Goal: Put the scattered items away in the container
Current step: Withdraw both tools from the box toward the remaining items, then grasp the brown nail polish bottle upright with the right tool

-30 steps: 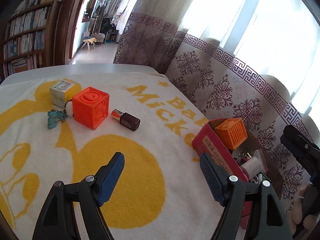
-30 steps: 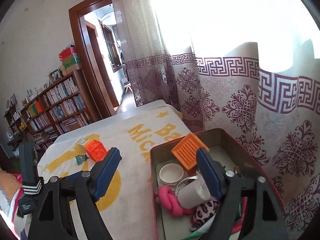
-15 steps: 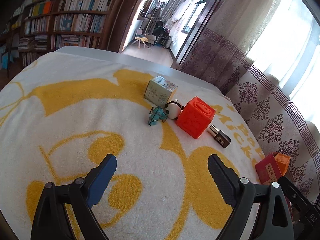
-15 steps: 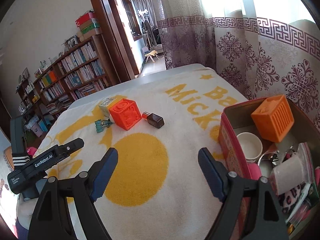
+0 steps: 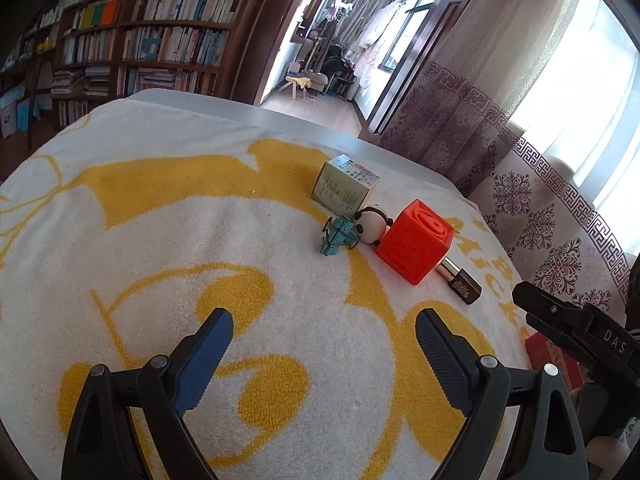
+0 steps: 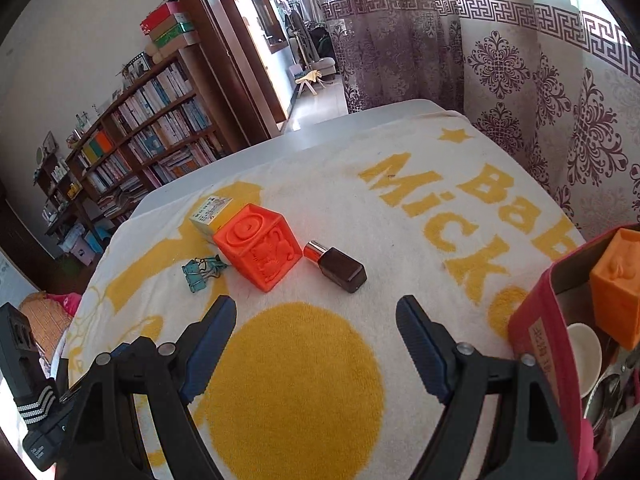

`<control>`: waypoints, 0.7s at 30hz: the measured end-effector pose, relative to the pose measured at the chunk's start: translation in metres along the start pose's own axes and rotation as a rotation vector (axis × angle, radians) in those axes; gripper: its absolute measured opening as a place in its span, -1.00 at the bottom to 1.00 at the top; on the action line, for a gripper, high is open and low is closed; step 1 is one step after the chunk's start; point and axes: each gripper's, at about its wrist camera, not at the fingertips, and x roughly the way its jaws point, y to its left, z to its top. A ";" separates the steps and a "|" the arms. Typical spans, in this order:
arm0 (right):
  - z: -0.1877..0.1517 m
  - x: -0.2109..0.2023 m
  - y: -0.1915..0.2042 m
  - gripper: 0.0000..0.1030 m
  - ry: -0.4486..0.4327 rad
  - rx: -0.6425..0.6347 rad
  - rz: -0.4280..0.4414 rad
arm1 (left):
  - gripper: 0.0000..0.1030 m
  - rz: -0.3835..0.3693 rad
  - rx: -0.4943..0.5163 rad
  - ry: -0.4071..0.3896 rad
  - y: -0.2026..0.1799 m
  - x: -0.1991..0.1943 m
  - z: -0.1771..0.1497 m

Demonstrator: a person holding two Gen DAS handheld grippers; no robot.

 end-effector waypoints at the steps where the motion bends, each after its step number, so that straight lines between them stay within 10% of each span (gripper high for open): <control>1: 0.001 0.006 -0.001 0.65 -0.008 0.002 -0.014 | 0.83 0.002 -0.006 0.006 0.001 0.002 0.000; 21: -0.003 0.022 -0.010 0.65 -0.035 -0.041 -0.047 | 0.83 -0.041 -0.035 -0.012 0.003 0.009 0.004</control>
